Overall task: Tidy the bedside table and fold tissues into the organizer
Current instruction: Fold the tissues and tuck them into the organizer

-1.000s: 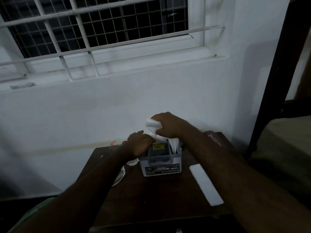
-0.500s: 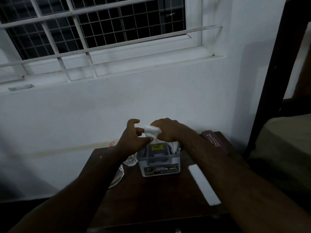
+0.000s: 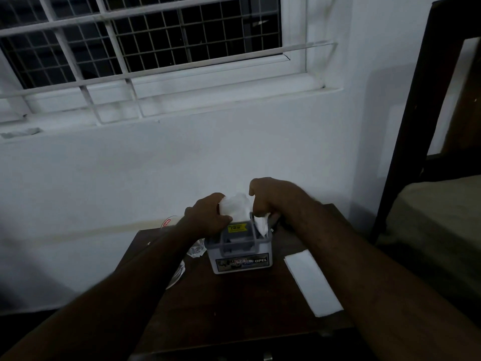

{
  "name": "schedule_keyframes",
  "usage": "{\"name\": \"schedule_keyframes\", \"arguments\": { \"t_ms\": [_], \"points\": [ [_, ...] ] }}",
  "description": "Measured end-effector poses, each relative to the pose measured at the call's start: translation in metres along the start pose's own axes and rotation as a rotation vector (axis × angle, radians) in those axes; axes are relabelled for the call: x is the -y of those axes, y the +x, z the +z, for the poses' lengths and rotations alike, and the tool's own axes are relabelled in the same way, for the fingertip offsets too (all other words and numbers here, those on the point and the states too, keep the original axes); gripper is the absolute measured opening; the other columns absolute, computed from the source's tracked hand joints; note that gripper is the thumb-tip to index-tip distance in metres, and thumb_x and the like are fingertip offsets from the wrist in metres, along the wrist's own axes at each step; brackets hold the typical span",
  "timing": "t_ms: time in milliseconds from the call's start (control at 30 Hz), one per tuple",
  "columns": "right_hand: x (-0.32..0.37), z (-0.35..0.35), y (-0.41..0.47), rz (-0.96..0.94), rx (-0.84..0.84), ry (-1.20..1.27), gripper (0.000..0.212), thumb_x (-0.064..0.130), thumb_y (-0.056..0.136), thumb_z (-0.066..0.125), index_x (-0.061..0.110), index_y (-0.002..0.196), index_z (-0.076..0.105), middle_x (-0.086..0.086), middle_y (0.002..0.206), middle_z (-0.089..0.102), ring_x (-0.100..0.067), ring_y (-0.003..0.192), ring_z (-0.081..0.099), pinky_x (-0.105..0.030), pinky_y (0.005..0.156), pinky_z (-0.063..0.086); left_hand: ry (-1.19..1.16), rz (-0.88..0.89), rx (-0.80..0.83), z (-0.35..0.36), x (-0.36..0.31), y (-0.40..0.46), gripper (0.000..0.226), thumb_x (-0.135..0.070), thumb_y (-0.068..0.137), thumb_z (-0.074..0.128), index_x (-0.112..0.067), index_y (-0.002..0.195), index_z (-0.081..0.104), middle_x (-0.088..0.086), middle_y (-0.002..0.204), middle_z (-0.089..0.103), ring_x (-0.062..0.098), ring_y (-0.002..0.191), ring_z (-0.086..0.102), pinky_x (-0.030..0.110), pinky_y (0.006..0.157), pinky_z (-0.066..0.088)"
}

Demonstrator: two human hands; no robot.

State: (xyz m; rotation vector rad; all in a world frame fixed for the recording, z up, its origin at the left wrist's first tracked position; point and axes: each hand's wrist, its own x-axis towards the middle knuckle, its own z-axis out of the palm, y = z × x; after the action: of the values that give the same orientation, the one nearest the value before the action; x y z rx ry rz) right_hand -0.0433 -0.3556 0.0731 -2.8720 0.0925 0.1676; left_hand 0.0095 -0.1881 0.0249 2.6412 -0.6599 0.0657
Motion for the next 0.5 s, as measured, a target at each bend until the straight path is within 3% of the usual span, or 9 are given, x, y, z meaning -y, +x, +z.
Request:
{"name": "schedule_keyframes", "arguments": {
  "t_ms": [100, 200, 333, 367, 467, 500],
  "points": [
    [0.002, -0.007, -0.008, -0.007, -0.001, 0.027, 0.049, 0.006, 0.078, 0.069, 0.001, 0.125, 0.055, -0.017, 0.122, 0.061, -0.029, 0.104, 0.065, -0.036, 0.083, 0.056, -0.013, -0.027, 0.013, 0.000, -0.001, -0.002, 0.047, -0.034, 0.085, 0.067, -0.015, 0.124, 0.051, 0.008, 0.125, 0.060, 0.029, 0.115, 0.054, 0.050, 0.102, 0.042],
    [0.005, -0.012, -0.016, 0.007, 0.028, 0.116, 0.040, 0.000, 0.079, 0.064, -0.005, 0.118, 0.060, -0.023, 0.113, 0.066, -0.034, 0.092, 0.071, -0.044, 0.083, 0.059, -0.045, -0.050, 0.020, 0.002, -0.001, -0.003, 0.049, -0.036, 0.084, 0.067, -0.015, 0.125, 0.050, 0.009, 0.124, 0.060, 0.029, 0.114, 0.055, 0.050, 0.100, 0.044],
    [0.008, -0.018, -0.029, 0.020, 0.036, 0.121, 0.043, -0.001, 0.079, 0.067, -0.004, 0.121, 0.057, -0.022, 0.114, 0.064, -0.035, 0.093, 0.070, -0.046, 0.083, 0.059, -0.073, -0.067, -0.002, 0.004, 0.000, -0.006, 0.039, -0.034, 0.092, 0.057, -0.015, 0.125, 0.047, 0.011, 0.123, 0.060, 0.031, 0.112, 0.055, 0.051, 0.100, 0.043],
    [0.008, -0.019, -0.031, 0.021, 0.042, 0.106, 0.046, 0.000, 0.080, 0.069, -0.003, 0.124, 0.055, -0.020, 0.113, 0.063, -0.033, 0.092, 0.069, -0.043, 0.080, 0.059, -0.061, -0.060, -0.005, 0.004, 0.000, -0.005, 0.036, -0.032, 0.095, 0.051, -0.014, 0.126, 0.046, 0.012, 0.125, 0.059, 0.032, 0.113, 0.054, 0.051, 0.101, 0.041],
    [0.004, -0.024, -0.042, 0.045, 0.141, 0.065, 0.055, 0.018, 0.081, 0.075, 0.001, 0.128, 0.051, -0.009, 0.092, 0.062, -0.022, 0.069, 0.063, -0.032, 0.056, 0.053, 0.017, -0.046, 0.048, 0.005, -0.001, -0.005, 0.039, -0.030, 0.099, 0.044, -0.013, 0.133, 0.038, 0.015, 0.133, 0.054, 0.034, 0.118, 0.052, 0.051, 0.104, 0.038],
    [0.000, -0.028, -0.047, 0.055, 0.156, 0.044, 0.060, 0.027, 0.082, 0.075, 0.003, 0.130, 0.050, -0.008, 0.097, 0.063, -0.022, 0.070, 0.063, -0.032, 0.055, 0.052, 0.019, -0.051, 0.053, 0.005, -0.002, -0.006, 0.044, -0.031, 0.098, 0.046, -0.014, 0.137, 0.035, 0.016, 0.136, 0.052, 0.035, 0.121, 0.050, 0.051, 0.105, 0.037]
  ]
}}
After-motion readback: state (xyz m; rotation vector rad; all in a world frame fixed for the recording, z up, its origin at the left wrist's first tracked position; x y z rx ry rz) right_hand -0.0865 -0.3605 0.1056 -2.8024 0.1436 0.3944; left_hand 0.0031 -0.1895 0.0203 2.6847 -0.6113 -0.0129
